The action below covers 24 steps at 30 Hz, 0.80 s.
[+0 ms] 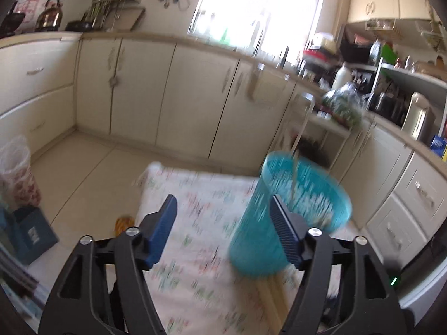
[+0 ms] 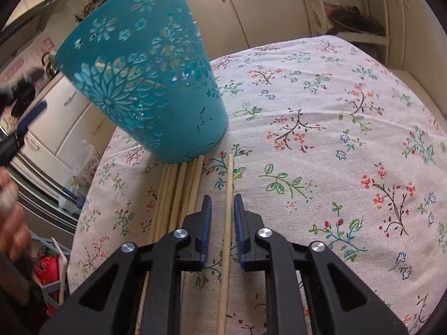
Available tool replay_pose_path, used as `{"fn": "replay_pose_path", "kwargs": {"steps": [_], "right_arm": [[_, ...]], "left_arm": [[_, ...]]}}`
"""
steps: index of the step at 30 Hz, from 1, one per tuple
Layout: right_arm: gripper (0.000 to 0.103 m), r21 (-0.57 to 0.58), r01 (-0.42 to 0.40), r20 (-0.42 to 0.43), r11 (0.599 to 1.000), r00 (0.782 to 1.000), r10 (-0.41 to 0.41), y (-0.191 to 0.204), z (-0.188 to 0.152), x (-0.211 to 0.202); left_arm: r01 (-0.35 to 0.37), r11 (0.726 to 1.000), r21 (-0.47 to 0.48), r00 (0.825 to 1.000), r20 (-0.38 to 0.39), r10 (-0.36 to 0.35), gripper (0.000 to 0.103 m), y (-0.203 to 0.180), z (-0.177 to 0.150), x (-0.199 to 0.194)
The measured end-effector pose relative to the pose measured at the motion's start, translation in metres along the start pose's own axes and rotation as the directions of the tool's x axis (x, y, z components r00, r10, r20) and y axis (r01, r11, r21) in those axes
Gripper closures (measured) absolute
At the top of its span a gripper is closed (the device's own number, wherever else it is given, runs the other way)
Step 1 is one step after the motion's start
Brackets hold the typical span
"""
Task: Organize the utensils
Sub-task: 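Lift the held stick with the right tool into the teal cup and release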
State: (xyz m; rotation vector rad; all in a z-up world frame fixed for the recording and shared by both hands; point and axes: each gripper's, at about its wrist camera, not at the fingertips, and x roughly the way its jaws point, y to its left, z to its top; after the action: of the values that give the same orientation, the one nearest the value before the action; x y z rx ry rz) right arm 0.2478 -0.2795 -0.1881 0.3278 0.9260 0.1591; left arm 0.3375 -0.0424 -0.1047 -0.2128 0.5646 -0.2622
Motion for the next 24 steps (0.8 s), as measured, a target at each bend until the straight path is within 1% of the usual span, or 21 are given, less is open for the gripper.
{"fn": "replay_pose_path", "kwargs": {"steps": [1, 2, 3, 5, 6, 8, 10, 13, 15, 17, 18, 19, 21, 22, 23, 24], "right_arm": [[0.085, -0.015, 0.012, -0.001, 1.000, 1.000, -0.012, 0.003, 0.000, 0.000], [0.085, -0.041, 0.031, -0.003, 0.999, 1.000, -0.031, 0.007, -0.001, 0.000], [0.085, -0.058, 0.045, -0.005, 0.997, 0.999, -0.045, 0.009, -0.002, 0.000], [0.090, -0.117, 0.094, -0.008, 0.989, 0.995, -0.095, 0.016, -0.004, -0.001], [0.095, -0.152, 0.122, -0.006, 0.981, 0.992, -0.125, 0.019, -0.005, 0.000], [0.096, -0.225, 0.175, 0.004, 0.959, 0.984, -0.179, 0.027, -0.006, 0.002], [0.096, -0.226, 0.177, 0.002, 0.958, 0.983, -0.181, 0.025, -0.006, 0.000], [0.096, -0.197, 0.169, -0.024, 0.966, 0.984, -0.177, 0.020, -0.006, -0.005], [0.096, -0.231, 0.182, -0.020, 0.956, 0.981, -0.192, 0.023, -0.008, -0.003], [0.096, -0.277, 0.204, -0.021, 0.939, 0.976, -0.218, 0.029, -0.007, -0.001], [0.097, -0.274, 0.200, -0.024, 0.941, 0.976, -0.214, 0.029, -0.006, 0.000], [0.098, -0.247, 0.183, -0.032, 0.952, 0.980, -0.197, 0.025, -0.004, -0.001], [0.098, -0.154, 0.133, -0.049, 0.979, 0.989, -0.143, 0.011, 0.000, -0.004], [0.098, -0.096, 0.096, -0.053, 0.991, 0.993, -0.101, 0.003, 0.001, -0.008], [0.098, -0.024, 0.043, -0.040, 0.999, 0.998, -0.044, -0.007, 0.002, -0.016], [0.098, 0.019, 0.001, -0.020, 1.000, 1.000, -0.001, -0.012, 0.003, -0.024]], "left_arm": [[-0.012, 1.000, 0.003, 0.999, -0.030, 0.012, 0.034, 0.004, -0.012, 0.003], [-0.026, 1.000, 0.004, 0.997, -0.077, 0.026, 0.034, 0.008, -0.027, 0.008], [-0.028, 1.000, 0.000, 0.994, -0.107, 0.028, 0.034, 0.010, -0.036, 0.011], [-0.027, 1.000, -0.004, 0.985, -0.168, 0.026, 0.033, 0.014, -0.054, 0.019], [-0.034, 0.999, -0.001, 0.982, -0.184, 0.033, 0.032, 0.013, -0.058, 0.023], [-0.033, 0.999, 0.007, 0.977, -0.211, 0.034, 0.028, 0.011, -0.066, 0.030], [-0.037, 0.999, 0.013, 0.974, -0.224, 0.039, 0.027, 0.010, -0.072, 0.034], [-0.038, 0.999, 0.000, 0.970, -0.242, 0.036, 0.026, 0.012, -0.079, 0.037], [-0.037, 0.999, -0.011, 0.970, -0.241, 0.033, 0.023, 0.014, -0.079, 0.039], [-0.041, 0.999, -0.013, 0.966, -0.257, 0.037, 0.022, 0.013, -0.081, 0.043], [-0.042, 0.999, -0.011, 0.961, -0.273, 0.037, 0.022, 0.013, -0.082, 0.047], [-0.043, 0.999, -0.009, 0.961, -0.274, 0.039, 0.022, 0.012, -0.082, 0.047], [-0.043, 0.999, -0.009, 0.961, -0.274, 0.039, 0.022, 0.012, -0.082, 0.047], [-0.042, 0.999, -0.011, 0.960, -0.279, 0.037, 0.022, 0.012, -0.082, 0.048], [-0.041, 0.999, -0.013, 0.958, -0.284, 0.035, 0.022, 0.013, -0.083, 0.048], [-0.041, 0.999, -0.014, 0.958, -0.285, 0.035, 0.022, 0.013, -0.083, 0.049]]}}
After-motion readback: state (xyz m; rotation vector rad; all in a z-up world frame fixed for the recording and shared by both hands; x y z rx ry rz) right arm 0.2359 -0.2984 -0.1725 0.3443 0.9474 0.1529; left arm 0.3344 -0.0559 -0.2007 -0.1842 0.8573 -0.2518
